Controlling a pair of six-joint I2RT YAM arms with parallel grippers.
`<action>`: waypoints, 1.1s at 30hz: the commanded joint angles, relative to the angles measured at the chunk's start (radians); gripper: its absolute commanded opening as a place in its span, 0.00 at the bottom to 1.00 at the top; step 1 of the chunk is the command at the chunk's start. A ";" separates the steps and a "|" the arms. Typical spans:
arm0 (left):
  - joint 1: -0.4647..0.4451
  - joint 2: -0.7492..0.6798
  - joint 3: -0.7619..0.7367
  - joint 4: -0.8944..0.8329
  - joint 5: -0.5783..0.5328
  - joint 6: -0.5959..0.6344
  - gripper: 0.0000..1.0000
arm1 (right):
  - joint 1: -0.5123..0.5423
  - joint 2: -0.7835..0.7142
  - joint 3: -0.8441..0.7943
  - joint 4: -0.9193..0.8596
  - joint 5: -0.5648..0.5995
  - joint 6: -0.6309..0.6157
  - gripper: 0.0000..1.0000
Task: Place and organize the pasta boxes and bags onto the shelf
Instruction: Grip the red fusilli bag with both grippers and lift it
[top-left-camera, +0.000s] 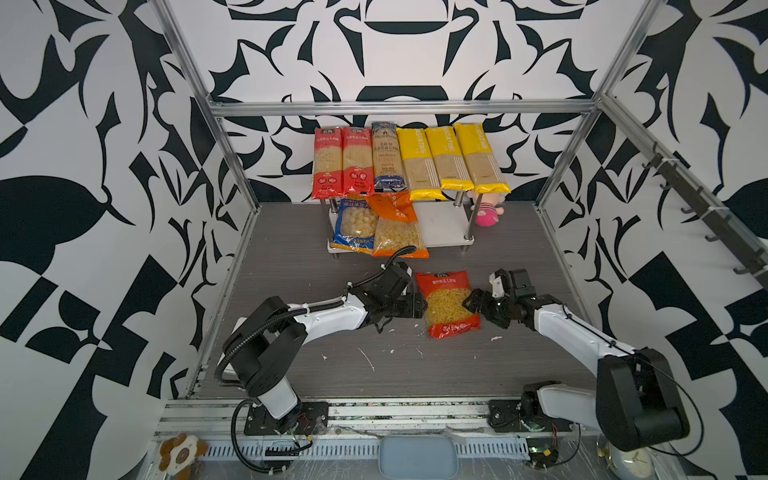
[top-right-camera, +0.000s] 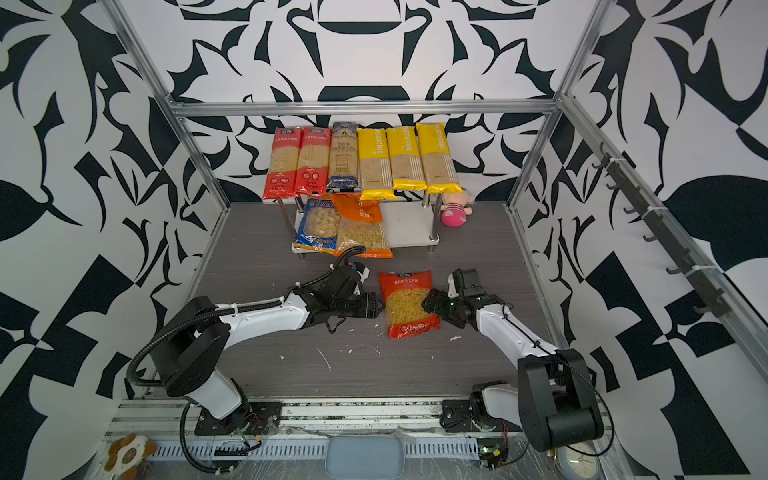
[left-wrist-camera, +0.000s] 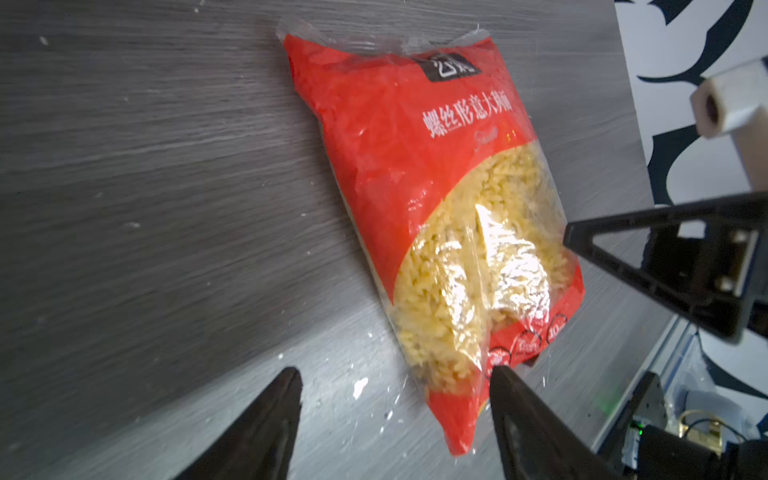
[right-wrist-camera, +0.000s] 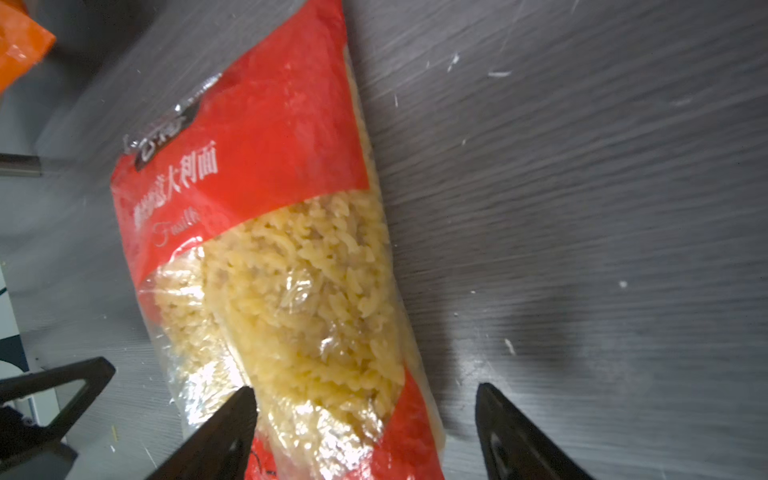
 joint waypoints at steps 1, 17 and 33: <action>-0.002 0.058 0.002 0.070 0.032 -0.070 0.75 | 0.000 0.010 0.016 0.045 -0.011 -0.021 0.86; -0.031 0.247 0.131 0.161 0.080 -0.124 0.72 | 0.018 0.129 0.027 0.184 -0.086 -0.002 0.75; -0.050 0.262 0.167 0.143 0.103 -0.100 0.26 | 0.038 0.051 -0.089 0.368 -0.167 0.055 0.41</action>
